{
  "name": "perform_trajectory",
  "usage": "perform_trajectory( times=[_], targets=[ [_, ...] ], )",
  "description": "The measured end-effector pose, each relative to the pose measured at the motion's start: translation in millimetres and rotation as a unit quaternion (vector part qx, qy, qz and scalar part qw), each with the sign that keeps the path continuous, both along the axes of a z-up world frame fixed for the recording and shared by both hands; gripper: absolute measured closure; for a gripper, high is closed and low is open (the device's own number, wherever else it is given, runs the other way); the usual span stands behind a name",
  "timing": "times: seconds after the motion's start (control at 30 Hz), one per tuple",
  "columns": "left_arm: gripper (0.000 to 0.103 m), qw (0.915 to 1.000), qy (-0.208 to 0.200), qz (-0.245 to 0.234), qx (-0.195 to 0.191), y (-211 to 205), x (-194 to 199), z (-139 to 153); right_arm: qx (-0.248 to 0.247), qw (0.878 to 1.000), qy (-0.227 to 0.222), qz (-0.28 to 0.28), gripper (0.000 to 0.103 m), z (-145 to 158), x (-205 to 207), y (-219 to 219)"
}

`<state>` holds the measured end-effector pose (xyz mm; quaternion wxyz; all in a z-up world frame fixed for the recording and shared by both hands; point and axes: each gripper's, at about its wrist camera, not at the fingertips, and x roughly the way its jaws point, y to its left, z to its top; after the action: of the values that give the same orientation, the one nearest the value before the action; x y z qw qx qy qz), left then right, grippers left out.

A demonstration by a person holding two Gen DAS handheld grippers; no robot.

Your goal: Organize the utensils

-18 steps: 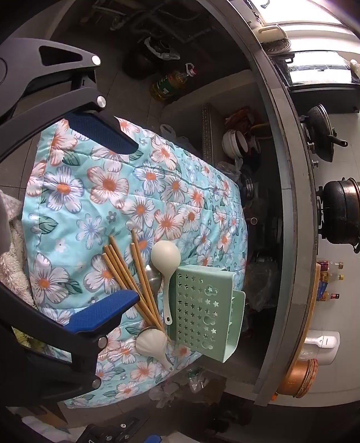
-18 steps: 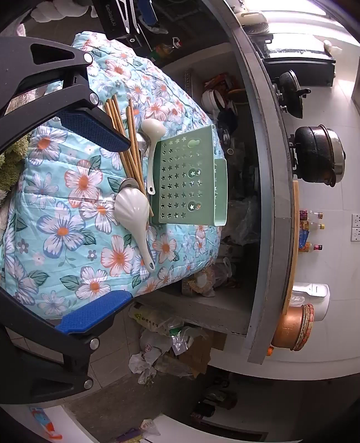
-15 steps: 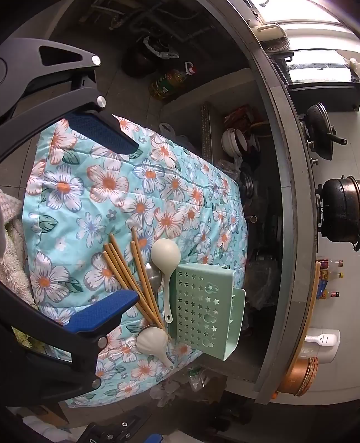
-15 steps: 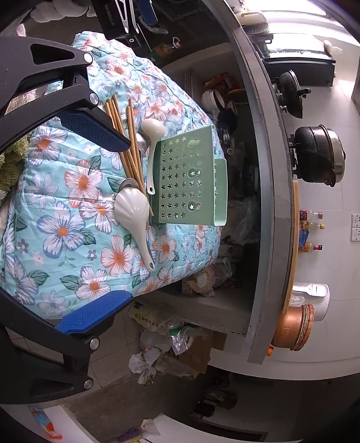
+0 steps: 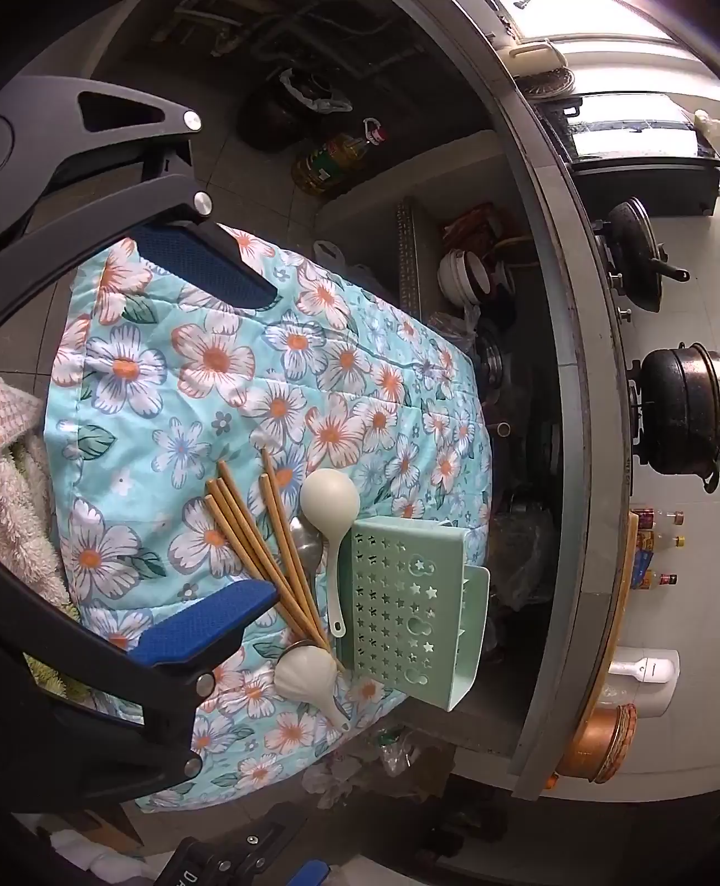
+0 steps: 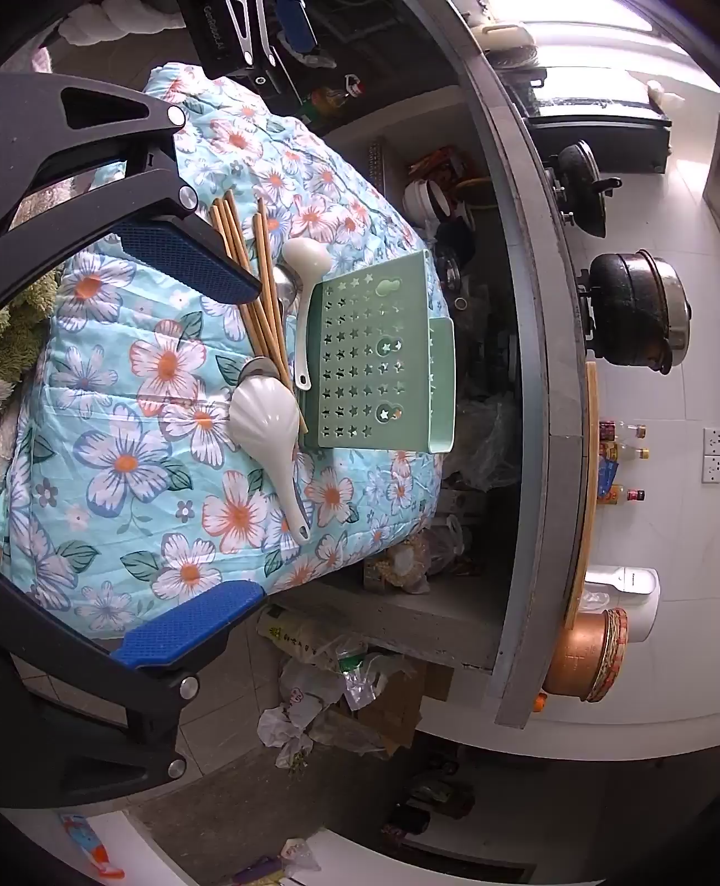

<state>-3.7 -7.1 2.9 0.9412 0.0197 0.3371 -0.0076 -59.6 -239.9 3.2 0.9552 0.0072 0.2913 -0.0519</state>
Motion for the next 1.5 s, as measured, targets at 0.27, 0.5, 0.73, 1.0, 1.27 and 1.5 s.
perform_trajectory(
  times=[0.27, 0.5, 0.73, 1.0, 1.27, 1.5],
  targets=[
    [0.008, 1.0000, -0.001, -0.004, -0.001, 2.8, 0.3, -1.4, 0.000, 1.000, 0.000, 0.000, 0.005, 0.1, -0.2, 0.3],
    [0.008, 1.0000, 0.000, -0.004, 0.000, 1.3, -0.7, -0.1, 0.000, 1.000, 0.000, 0.000, 0.005, 0.1, -0.1, 0.1],
    [0.008, 1.0000, 0.000, -0.004, 0.000, 2.0, -0.6, -0.4, 0.000, 1.000, 0.000, 0.000, 0.005, 0.2, -0.2, -0.1],
    [0.008, 1.0000, 0.001, -0.005, 0.000, 2.5, 0.0, -0.8, 0.000, 1.000, 0.001, 0.000, 0.005, 0.0, -0.1, 0.1],
    [0.008, 1.0000, 0.001, -0.005, 0.000, 2.5, -0.1, -0.9, 0.001, 1.000, 0.001, 0.000, 0.005, 0.1, 0.5, 0.0],
    [0.008, 1.0000, 0.002, -0.006, 0.000, 1.5, -0.2, -1.1, 0.001, 1.000, 0.001, 0.000, 0.005, 0.4, 0.5, 0.1]
  ],
)
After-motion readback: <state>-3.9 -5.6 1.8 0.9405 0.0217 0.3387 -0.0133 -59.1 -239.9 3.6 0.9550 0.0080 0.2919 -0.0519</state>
